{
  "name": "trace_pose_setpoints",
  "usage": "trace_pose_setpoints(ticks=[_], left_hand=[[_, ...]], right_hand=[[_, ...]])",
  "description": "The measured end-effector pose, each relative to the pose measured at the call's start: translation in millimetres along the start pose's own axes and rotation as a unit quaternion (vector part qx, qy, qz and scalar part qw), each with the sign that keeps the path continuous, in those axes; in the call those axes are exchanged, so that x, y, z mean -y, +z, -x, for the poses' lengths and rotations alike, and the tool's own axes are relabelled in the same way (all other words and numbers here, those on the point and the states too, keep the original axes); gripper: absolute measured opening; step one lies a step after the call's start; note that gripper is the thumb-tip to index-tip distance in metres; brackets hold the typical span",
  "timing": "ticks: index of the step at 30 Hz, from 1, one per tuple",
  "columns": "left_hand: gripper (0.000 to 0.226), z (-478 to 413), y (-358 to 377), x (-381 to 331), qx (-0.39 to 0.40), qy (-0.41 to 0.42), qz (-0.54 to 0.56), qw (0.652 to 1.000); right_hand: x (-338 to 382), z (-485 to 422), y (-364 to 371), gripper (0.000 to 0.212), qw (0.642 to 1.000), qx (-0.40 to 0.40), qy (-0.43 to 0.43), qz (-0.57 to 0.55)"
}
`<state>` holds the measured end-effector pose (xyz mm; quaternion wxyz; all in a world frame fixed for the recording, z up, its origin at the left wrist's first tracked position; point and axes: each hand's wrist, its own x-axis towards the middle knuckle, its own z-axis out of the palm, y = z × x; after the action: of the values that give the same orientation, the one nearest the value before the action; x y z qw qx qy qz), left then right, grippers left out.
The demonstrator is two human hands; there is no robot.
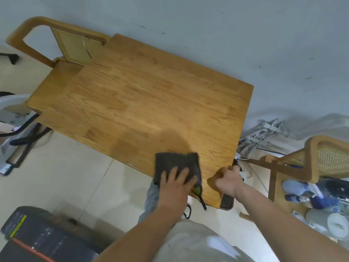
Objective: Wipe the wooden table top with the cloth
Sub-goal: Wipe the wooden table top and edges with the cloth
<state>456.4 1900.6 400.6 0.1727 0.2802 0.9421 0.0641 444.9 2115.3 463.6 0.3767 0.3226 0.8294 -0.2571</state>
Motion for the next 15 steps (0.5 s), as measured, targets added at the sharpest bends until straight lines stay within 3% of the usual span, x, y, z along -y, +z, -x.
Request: trace_pose_setpoints(ticks=[2,4,6,8,11,13,15], left_hand=[[0.063,3.7,0.6,0.1,0.035,0.121,-0.026,0.992],[0.055,-0.8,-11.8,29.3,-0.007,0.158,-0.064,0.985],[0.05,-5.3,-24.8,67.9,-0.041,0.091,-0.059,0.993],[0.046,-3.3,-33.7,102.4,-0.064,-0.053,-0.03,0.996],[0.043,-9.1,-34.5,104.9,-0.08,-0.219,0.02,0.972],[0.044,-12.8,-29.8,70.8,-0.067,-0.232,0.031,0.97],[0.046,-11.6,-17.8,22.4,-0.052,-0.157,0.026,0.986]], right_hand=[[-0.3,-2.7,-5.9,0.068,0.998,0.017,-0.009,0.053],[2.4,-6.2,-8.1,0.068,0.995,0.022,-0.017,0.091],[5.8,-7.8,-7.6,0.072,0.994,0.025,-0.011,0.106],[8.1,-7.5,-4.5,0.079,0.995,0.027,-0.003,0.095],[3.9,-10.1,-0.3,0.093,0.998,0.027,-0.005,0.052],[-1.7,-7.5,0.4,0.089,0.998,0.049,-0.005,-0.028],[-9.9,-5.8,-0.8,0.054,0.99,0.05,-0.018,-0.133]])
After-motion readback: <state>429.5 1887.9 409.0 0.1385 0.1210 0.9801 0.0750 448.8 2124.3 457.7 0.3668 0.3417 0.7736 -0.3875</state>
